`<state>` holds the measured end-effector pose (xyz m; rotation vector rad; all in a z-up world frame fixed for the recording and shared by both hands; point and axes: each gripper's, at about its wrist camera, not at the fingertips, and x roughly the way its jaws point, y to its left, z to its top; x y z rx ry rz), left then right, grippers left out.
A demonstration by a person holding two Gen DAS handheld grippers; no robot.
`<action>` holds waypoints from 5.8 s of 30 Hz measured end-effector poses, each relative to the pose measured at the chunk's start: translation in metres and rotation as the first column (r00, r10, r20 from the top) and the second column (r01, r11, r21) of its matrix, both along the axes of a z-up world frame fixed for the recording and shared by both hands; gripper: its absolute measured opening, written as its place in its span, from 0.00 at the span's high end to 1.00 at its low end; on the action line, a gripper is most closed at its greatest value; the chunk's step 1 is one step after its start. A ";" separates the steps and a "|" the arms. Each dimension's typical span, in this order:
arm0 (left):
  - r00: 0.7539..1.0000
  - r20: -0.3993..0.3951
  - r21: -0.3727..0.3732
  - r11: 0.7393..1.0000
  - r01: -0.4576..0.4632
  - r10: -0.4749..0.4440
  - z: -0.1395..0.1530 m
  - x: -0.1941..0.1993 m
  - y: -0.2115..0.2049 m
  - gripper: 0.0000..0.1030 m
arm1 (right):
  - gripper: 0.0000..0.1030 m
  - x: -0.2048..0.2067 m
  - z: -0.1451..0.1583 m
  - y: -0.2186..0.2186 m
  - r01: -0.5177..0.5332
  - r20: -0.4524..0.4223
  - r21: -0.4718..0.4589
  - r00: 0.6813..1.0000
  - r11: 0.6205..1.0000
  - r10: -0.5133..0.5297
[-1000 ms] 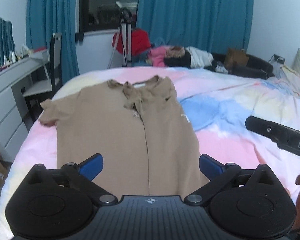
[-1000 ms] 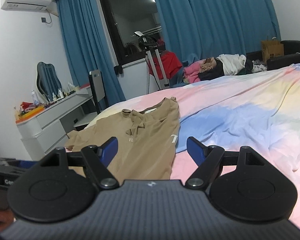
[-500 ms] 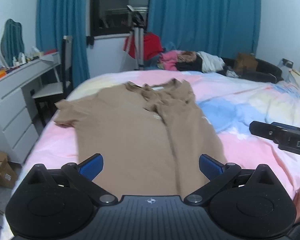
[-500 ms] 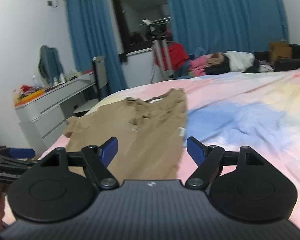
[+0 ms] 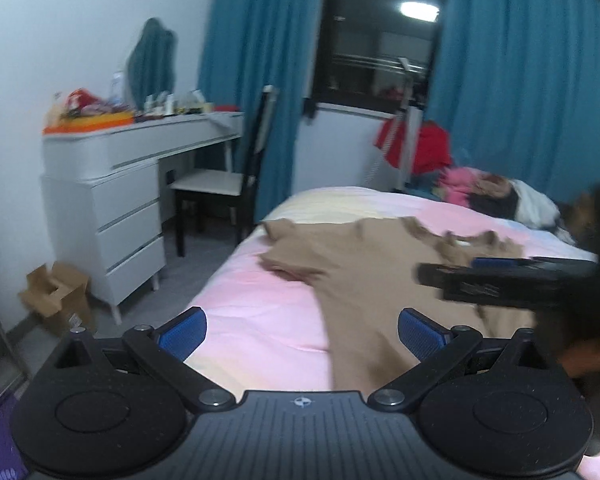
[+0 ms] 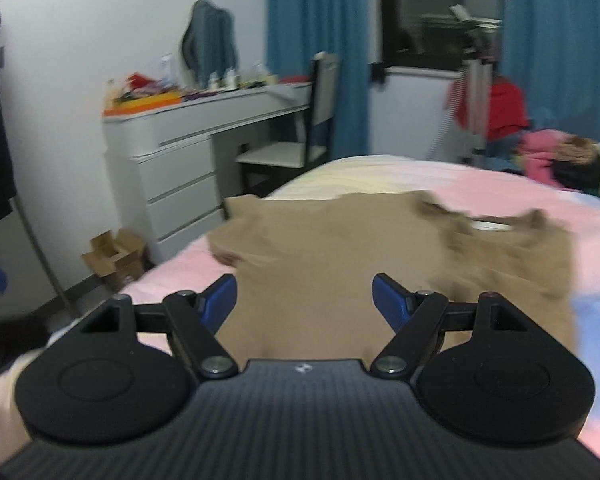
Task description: Fold clothes
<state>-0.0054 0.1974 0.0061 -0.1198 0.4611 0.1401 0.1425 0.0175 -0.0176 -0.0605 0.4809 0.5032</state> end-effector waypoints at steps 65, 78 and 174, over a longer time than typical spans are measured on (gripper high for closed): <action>0.992 -0.011 -0.089 0.988 0.127 -0.129 -0.047 0.052 -0.069 0.00 | 0.45 0.073 -0.063 -0.055 0.075 -0.070 -0.229 0.993 0.971 -0.093; 0.987 -0.039 -0.076 0.985 0.155 -0.158 -0.056 0.054 -0.082 0.00 | 0.92 0.155 -0.029 -0.125 0.435 -0.012 -0.057 0.900 0.899 -0.436; 0.842 -0.531 -0.094 0.994 0.049 -0.092 -0.058 -0.015 -0.083 0.96 | 0.79 -0.141 -0.052 -0.244 0.546 -0.397 0.387 0.826 0.743 -0.400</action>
